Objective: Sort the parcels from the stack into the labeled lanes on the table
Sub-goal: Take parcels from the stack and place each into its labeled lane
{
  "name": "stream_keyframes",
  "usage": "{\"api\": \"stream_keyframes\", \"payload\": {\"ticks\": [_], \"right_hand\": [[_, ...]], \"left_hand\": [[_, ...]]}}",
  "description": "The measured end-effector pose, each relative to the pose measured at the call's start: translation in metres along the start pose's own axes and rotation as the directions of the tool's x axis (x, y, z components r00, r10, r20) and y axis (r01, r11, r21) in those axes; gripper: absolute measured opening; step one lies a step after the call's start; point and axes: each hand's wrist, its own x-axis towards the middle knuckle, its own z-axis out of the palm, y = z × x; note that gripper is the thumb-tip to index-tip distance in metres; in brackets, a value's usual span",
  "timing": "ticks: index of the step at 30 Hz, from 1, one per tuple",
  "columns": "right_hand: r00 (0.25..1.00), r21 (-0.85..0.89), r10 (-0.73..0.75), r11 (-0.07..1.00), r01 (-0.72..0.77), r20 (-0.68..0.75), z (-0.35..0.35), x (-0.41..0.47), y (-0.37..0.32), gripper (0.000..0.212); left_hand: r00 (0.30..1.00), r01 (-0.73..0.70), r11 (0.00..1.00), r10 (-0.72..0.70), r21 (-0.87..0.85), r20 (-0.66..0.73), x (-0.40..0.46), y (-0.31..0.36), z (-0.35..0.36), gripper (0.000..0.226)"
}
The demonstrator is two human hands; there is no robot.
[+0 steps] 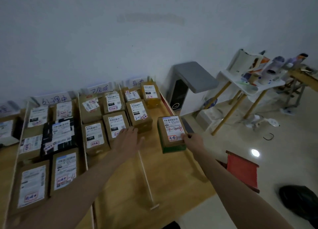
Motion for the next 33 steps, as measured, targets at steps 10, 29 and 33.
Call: {"api": "stream_keyframes", "payload": {"ticks": [10,29,33], "right_hand": [[0.982,-0.066,-0.066,0.995,0.079,0.179,0.029,0.145,-0.029,0.035],[0.943,-0.306,-0.042,0.940,0.149,0.331,0.086,0.224,-0.062,0.032],[0.940,-0.284,-0.119,0.934,0.215,0.320,0.074,0.210,-0.075,0.019]], "left_hand": [[0.972,0.232,0.973,-0.232,-0.014,0.029,0.085,0.003,0.014,0.051],[0.922,0.386,0.918,-0.385,-0.096,0.025,0.110,-0.005,0.043,0.038],[0.897,0.439,0.895,-0.441,-0.073,-0.009,0.101,-0.007,0.030,0.042]]}}
